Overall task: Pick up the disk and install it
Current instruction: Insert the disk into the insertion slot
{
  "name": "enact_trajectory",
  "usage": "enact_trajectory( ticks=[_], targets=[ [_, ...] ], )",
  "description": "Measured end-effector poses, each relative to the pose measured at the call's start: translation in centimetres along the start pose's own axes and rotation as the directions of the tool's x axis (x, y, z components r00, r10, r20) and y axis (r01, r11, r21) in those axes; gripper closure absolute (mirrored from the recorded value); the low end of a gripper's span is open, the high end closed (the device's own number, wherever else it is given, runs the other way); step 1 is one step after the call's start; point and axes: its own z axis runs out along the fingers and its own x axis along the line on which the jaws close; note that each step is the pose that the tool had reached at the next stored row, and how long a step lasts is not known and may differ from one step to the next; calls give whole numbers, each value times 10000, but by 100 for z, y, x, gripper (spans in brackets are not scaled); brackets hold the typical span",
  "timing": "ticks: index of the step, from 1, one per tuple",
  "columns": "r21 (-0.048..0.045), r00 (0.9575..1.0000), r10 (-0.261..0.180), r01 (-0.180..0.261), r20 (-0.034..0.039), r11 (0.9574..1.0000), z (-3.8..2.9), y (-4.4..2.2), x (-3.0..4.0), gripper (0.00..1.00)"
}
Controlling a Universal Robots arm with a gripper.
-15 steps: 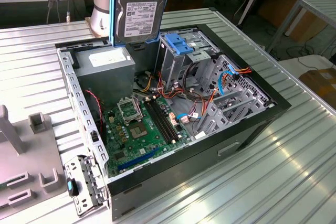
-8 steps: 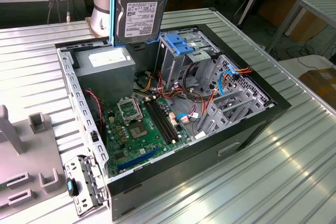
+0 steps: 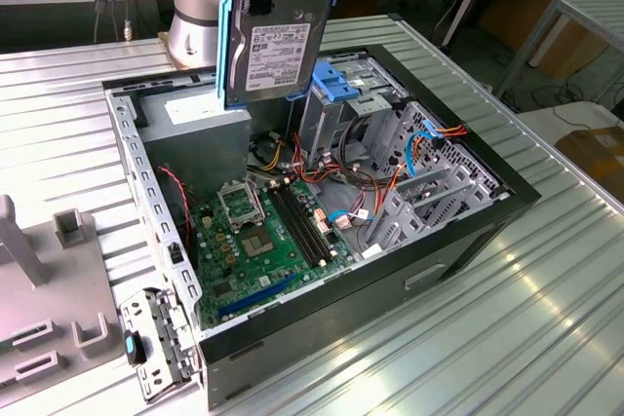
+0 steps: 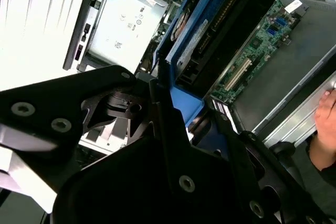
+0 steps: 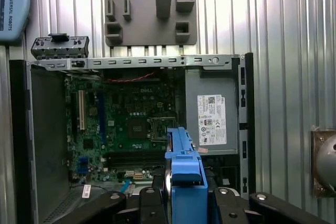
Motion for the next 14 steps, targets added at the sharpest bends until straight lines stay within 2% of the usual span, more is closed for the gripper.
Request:
enact_trajectory(
  ticks=[2,3,4,5,10,11,13,14],
  targets=[
    [35,10000,0,0,1,10000,0,-1,27,63],
    [89,10000,-1,0,3,10000,-1,-2,43,63],
    [211,10000,-2,1,10,9998,-1,-3,68,63],
    [221,10000,-1,1,19,9998,-1,-7,110,63],
    [221,10000,-2,2,18,9998,0,-39,221,63],
    [222,10000,-2,1,19,9998,0,-64,249,63],
    [222,10000,-3,3,18,9998,2,-215,271,63],
    [221,10000,-2,2,17,9998,2,-256,269,63]
  ],
)
